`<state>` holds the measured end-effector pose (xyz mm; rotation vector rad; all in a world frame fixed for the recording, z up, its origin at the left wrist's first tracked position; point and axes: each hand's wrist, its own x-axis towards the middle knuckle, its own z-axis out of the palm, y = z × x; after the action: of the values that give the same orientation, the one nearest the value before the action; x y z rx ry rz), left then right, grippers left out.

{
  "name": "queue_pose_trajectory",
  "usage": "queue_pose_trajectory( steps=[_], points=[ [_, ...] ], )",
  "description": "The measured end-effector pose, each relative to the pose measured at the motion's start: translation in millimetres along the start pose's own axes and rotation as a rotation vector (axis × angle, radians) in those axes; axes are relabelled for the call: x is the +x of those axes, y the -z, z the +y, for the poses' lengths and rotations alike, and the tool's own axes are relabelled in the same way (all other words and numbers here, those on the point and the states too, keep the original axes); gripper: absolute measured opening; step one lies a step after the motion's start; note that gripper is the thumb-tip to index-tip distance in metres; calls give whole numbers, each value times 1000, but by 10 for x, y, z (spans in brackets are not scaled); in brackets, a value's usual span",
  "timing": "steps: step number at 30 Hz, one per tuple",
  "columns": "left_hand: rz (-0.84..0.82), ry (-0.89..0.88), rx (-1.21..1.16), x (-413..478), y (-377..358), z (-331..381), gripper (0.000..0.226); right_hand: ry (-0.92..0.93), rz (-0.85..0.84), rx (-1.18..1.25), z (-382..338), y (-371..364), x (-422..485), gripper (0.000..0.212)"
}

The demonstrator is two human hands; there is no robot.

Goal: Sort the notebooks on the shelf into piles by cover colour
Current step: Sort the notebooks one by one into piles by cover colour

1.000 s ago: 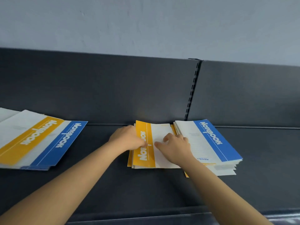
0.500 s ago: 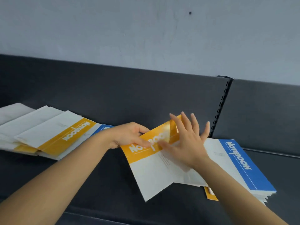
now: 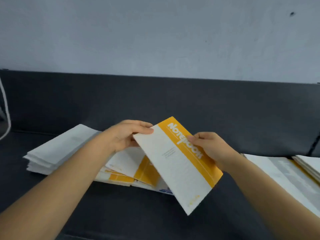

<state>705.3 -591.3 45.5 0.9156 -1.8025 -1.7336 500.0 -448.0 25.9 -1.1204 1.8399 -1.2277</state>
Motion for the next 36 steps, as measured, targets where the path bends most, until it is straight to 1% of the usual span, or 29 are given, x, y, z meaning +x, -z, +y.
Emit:
queue_pose_trajectory(
  steps=[2, 3, 5, 6, 7, 9, 10, 11, 12, 13, 14, 15, 16, 17, 20, 22, 24, 25, 27, 30, 32, 34, 36],
  points=[
    [10, 18, -52, -17, 380, -54, 30, -144, 62, 190, -66, -380, 101, 23],
    [39, 14, -77, -9, 523, -81, 37, -189, 97, 246, -104, -566, 143, 19],
    [98, -2, -89, 29, 712, -163, 53, -233, 198, 271, -155, -893, 211, 14],
    [115, -10, -18, 52, 770, -210, 59, -230, 247, 228, -165, -1026, 240, 14],
    [122, -15, 126, 60, 813, -251, 64, -221, 281, 151, -156, -1143, 269, 14],
    [118, -25, 511, 63, 873, -336, 72, -225, 297, -41, -156, -1324, 288, 14],
    [129, -33, 710, 59, 897, -373, 77, -255, 283, -130, -180, -1388, 278, 23],
    [152, -39, 888, 44, 916, -389, 81, -302, 259, -200, -202, -1430, 278, 41],
    [180, -34, 1014, 46, 940, -408, 87, -356, 231, -251, -228, -1456, 283, 57],
    [185, -14, 1064, 68, 978, -435, 94, -387, 219, -258, -256, -1466, 294, 68],
    [157, 17, 1040, 86, 1011, -457, 102, -400, 222, -232, -292, -1468, 300, 72],
    [115, 39, 952, 107, 1042, -478, 108, -408, 229, -177, -323, -1471, 312, 72],
    [89, 38, 843, 135, 1078, -509, 110, -412, 236, -125, -357, -1476, 321, 70],
    [74, 24, 752, 132, 1089, -517, 107, -415, 244, -76, -375, -1494, 342, 66],
    [83, -39, 505, 138, 1058, -537, 81, -396, 243, 81, -441, -1627, 382, 58],
    [78, -50, 371, 170, 1038, -524, 68, -372, 207, 71, -482, -1765, 390, 58],
    [38, 12, 324, 172, 1035, -506, 67, -358, 205, 42, -520, -1892, 394, 60],
    [24, 42, 330, 194, 1050, -520, 65, -360, 210, 36, -537, -1937, 394, 58],
    [30, 45, 398, 241, 1083, -550, 62, -357, 211, 24, -546, -2004, 407, 51],
    [49, 32, 491, 279, 1135, -594, 75, -336, 197, -1, -551, -2077, 447, 55],
    [49, 21, 551, 292, 1173, -603, 77, -315, 199, -41, -558, -2093, 465, 60],
    [76, -16, 686, 268, 1184, -558, 73, -285, 212, -86, -546, -2063, 443, 61],
    [132, -92, 908, 203, 1136, -447, 69, -227, 241, -141, -509, -1980, 383, 57]
  ],
)
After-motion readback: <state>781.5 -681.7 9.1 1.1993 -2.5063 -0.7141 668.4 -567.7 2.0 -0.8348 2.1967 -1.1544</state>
